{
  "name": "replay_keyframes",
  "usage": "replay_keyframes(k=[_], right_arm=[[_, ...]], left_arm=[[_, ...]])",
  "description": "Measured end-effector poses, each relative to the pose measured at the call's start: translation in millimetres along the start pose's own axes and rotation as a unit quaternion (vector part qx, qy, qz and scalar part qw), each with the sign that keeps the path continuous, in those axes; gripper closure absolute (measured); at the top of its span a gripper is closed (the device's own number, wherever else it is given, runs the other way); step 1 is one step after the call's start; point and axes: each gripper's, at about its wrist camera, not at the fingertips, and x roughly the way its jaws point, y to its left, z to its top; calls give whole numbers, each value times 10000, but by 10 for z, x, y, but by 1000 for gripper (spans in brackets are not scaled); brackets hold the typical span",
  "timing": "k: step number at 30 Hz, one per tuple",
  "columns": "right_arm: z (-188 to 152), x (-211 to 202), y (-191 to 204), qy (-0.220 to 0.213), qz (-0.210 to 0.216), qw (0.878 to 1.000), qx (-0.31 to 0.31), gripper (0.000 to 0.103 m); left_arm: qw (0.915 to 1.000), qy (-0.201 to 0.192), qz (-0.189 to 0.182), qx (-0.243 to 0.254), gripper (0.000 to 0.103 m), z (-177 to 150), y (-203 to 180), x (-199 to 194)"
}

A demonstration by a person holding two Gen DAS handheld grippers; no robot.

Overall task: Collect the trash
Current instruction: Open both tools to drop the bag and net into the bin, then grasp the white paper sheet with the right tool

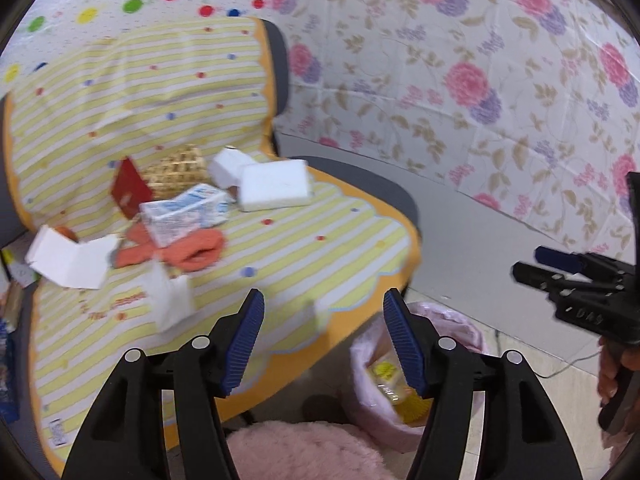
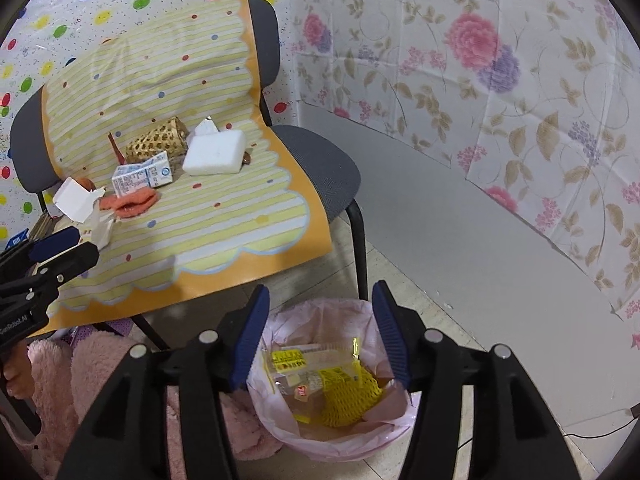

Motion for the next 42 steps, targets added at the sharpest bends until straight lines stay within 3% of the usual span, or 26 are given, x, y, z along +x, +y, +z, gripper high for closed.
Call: replay_keyframes(k=[4,9,17,20,22,27,36,42], right_arm=[[123,-74,155,-222,272,9993,-128,50],[323,-56,423,-452,803,9954,-275,50],[665,199,960,-420,1097,9909,-658,49],[771,301,1155,-449,1124,9891,-842,40],[832,365,1255,-442,1162,9878,-939,35],[899,535,1551,-317,1446,9823,-1151,34],[694,938,2285,240,2184,9621,-1617,41],[599,1322,2488,667,2456,9566,-1422,41]], left_arm=[[9987,-49,490,-160,33,-67,279,-150],[9910,58,1157,-674,31,-219,810,-272],[9653,247,2112,-1516,22,-331,1640,-385],[9573,215,2354,-1666,16,-296,1850,-370],[9539,223,2416,-1766,16,-273,1974,-335],[9460,255,2570,-1960,16,-203,2209,-213],[9448,312,2576,-2000,16,-266,2384,-109],[9449,395,2508,-2066,16,-419,2406,-121]])
